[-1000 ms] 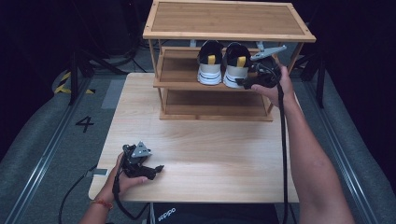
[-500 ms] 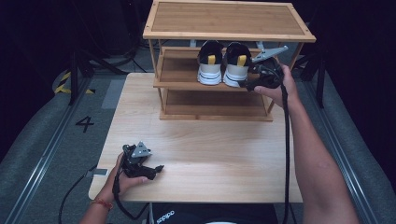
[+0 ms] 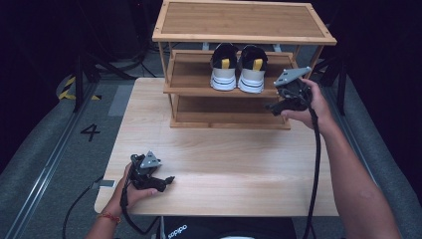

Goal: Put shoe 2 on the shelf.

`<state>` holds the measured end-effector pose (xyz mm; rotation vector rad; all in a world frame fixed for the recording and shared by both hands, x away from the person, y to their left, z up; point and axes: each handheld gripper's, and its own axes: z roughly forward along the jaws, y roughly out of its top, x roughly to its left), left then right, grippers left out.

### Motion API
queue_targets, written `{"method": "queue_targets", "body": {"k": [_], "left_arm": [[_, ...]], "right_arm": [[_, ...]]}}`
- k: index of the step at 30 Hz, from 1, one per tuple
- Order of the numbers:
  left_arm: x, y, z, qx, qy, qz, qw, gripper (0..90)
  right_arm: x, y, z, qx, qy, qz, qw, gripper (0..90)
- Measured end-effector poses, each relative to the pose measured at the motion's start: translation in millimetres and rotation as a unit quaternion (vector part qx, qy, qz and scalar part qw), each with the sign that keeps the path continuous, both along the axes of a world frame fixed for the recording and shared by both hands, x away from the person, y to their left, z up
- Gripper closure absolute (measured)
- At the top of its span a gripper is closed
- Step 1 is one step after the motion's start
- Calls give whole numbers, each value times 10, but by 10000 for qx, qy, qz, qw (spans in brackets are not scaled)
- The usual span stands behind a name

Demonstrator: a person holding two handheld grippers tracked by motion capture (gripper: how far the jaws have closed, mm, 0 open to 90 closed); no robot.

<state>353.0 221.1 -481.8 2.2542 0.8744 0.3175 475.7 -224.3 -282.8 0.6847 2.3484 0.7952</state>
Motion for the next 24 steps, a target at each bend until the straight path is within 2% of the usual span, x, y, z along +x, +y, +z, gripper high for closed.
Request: {"method": "queue_targets", "body": {"k": [4,5,6,8,13,18,24], "left_arm": [[-3,-2,0,-11,-3,18,10000,155],[-3,-2,0,-11,-3,18,10000,155],[-3,-2,0,-10,-3,18,10000,156],[-2,-1,2,10,-5,13,10000,155],[-3,-1,2,4,-11,25,10000,155],[-6,-4,-1,-24,10,39,10000,155],[-6,-4,-1,-25,16,40,10000,155]], "right_arm": [[-165,-151,-109,-78,-2,-17,10000,234],[-165,-151,-109,-78,-2,-17,10000,234],[-236,-217,-169,-120,43,-35,9999,233],[-263,-243,-192,-148,38,-32,9999,234],[-469,-420,-407,-325,105,-56,9994,236],[-639,-569,-573,-214,203,-63,9995,240],[-835,-730,-812,-294,226,-152,9992,248]]}}
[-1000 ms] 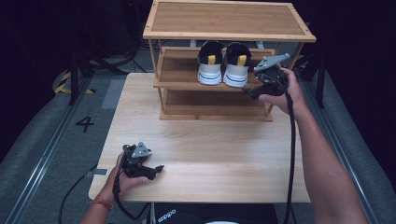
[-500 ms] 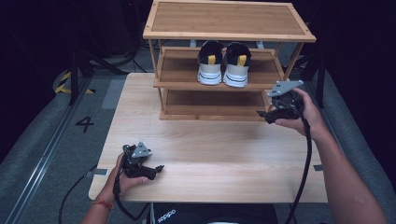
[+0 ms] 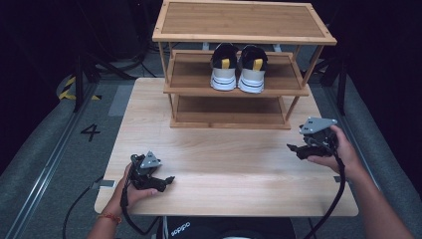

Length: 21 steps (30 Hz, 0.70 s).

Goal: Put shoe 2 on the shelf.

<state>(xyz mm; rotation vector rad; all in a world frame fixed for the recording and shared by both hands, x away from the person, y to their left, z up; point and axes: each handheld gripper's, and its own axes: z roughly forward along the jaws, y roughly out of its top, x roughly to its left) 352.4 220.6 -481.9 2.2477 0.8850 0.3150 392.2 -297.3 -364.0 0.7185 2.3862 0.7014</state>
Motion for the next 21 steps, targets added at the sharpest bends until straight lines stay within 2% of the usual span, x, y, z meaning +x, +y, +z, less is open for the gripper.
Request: {"method": "queue_targets", "body": {"k": [7,8,16,18,21], "left_arm": [[3,1,-3,27,-66,1,10000,155],[3,1,-4,22,-62,-3,10000,155],[2,0,-4,23,-63,2,10000,154],[2,0,-4,22,-62,6,10000,154],[2,0,-4,24,-62,5,10000,154]], "right_arm": [[-146,-189,-210,157,96,42,9998,245],[-193,-249,-295,244,175,-5,9996,245],[-278,-462,-514,395,323,-230,9984,246],[-311,-559,-580,605,404,-302,9969,253],[-356,-646,-665,700,433,-367,9959,250]]}}
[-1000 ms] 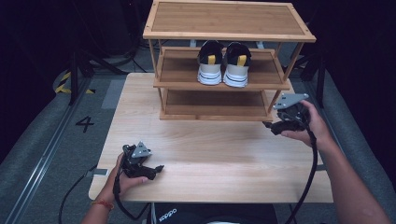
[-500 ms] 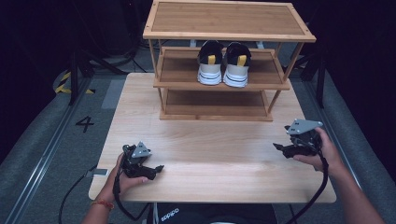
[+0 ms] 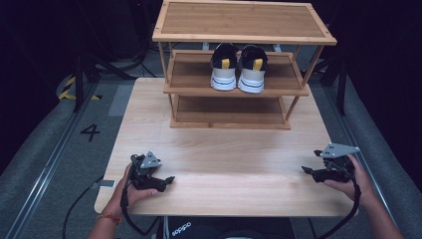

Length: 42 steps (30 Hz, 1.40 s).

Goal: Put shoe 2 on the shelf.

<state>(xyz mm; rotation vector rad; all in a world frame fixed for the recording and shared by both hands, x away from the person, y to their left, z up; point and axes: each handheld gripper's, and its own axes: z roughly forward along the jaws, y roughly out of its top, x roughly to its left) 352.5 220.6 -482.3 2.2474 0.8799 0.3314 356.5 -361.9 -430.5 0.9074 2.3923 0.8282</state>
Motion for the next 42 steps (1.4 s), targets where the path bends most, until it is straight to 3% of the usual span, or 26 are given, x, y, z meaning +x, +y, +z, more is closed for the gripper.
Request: {"method": "queue_targets", "body": {"k": [10,15,20,42], "left_arm": [[-3,-1,0,0,0,21,10000,153],[-3,-1,0,-1,-1,19,10000,153],[-10,-6,-4,-27,19,56,10000,153],[-18,-6,0,10,-10,103,9999,153]], "right_arm": [[-168,-315,-342,414,125,-433,9981,243],[-184,-396,-477,658,224,-865,9938,217],[-165,-454,-569,1050,307,-990,9890,165],[-157,-456,-572,1045,270,-1190,9870,159]]}}
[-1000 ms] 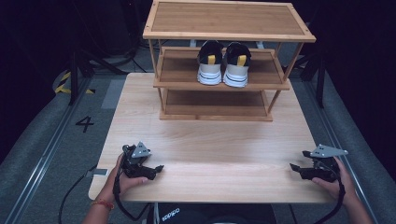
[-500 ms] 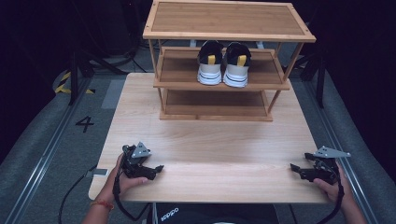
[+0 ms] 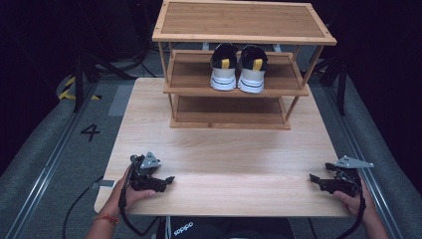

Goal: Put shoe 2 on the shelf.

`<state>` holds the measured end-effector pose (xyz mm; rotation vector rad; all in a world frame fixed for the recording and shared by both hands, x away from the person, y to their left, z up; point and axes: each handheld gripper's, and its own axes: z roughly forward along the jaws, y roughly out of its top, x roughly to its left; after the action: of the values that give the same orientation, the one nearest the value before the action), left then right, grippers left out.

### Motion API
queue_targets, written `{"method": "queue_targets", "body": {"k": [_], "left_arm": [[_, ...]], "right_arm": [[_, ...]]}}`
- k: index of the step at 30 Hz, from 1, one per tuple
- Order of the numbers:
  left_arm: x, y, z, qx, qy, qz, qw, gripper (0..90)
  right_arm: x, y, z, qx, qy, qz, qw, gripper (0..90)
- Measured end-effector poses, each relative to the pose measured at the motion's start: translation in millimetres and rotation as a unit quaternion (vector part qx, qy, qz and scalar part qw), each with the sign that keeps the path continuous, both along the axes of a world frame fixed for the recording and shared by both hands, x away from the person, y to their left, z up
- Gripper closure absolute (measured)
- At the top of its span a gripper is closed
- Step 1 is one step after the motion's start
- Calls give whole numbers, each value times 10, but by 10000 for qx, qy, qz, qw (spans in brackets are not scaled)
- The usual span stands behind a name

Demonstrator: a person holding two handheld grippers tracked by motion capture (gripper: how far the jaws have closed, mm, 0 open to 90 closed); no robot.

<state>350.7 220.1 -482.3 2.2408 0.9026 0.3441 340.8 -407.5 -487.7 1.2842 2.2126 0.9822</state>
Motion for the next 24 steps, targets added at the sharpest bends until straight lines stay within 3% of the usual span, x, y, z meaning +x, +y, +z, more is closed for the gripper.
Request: {"method": "queue_targets", "body": {"k": [24], "left_arm": [[20,1,-1,-11,15,-48,10000,152]], "right_arm": [[6,-2,-1,3,2,-64,10000,159]]}}
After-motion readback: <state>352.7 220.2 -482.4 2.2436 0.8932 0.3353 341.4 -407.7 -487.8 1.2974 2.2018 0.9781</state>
